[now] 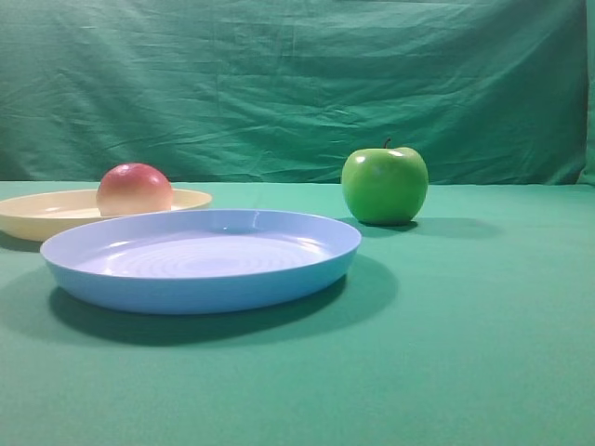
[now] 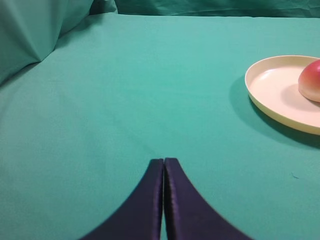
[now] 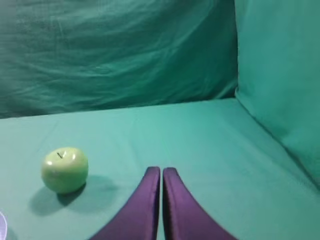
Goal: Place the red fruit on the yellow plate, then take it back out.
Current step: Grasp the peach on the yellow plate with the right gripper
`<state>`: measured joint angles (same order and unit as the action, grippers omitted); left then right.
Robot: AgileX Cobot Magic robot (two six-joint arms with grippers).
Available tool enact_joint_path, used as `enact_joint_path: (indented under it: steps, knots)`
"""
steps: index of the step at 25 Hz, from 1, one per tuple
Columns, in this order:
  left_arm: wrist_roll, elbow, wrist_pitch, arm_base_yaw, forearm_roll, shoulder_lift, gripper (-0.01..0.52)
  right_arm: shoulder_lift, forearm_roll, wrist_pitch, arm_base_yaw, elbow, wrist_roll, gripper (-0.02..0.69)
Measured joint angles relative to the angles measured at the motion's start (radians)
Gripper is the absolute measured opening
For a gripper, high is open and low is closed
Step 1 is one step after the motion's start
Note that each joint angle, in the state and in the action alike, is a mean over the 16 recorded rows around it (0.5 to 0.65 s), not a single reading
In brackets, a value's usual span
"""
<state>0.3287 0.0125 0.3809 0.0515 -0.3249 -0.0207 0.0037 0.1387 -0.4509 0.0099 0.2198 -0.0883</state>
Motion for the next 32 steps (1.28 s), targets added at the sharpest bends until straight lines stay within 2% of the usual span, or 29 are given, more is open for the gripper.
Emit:
enact_joint_path:
  steps: [11, 18, 24, 32]
  knots:
    - [0.0, 0.0, 0.0, 0.0, 0.0, 0.0, 0.0, 0.18, -0.005, -0.31, 0.0, 0.362, -0.051, 0.0]
    - [0.0, 0.0, 0.0, 0.0, 0.0, 0.0, 0.0, 0.291, 0.018, -0.474, 0.0, 0.5, -0.061, 0.0]
    - [0.0, 0.0, 0.0, 0.0, 0.0, 0.0, 0.0, 0.315, 0.064, -0.53, 0.0, 0.547, -0.062, 0.0]
    - [0.0, 0.0, 0.0, 0.0, 0.0, 0.0, 0.0, 0.337, 0.124, -0.506, 0.016, 0.553, -0.099, 0.0]
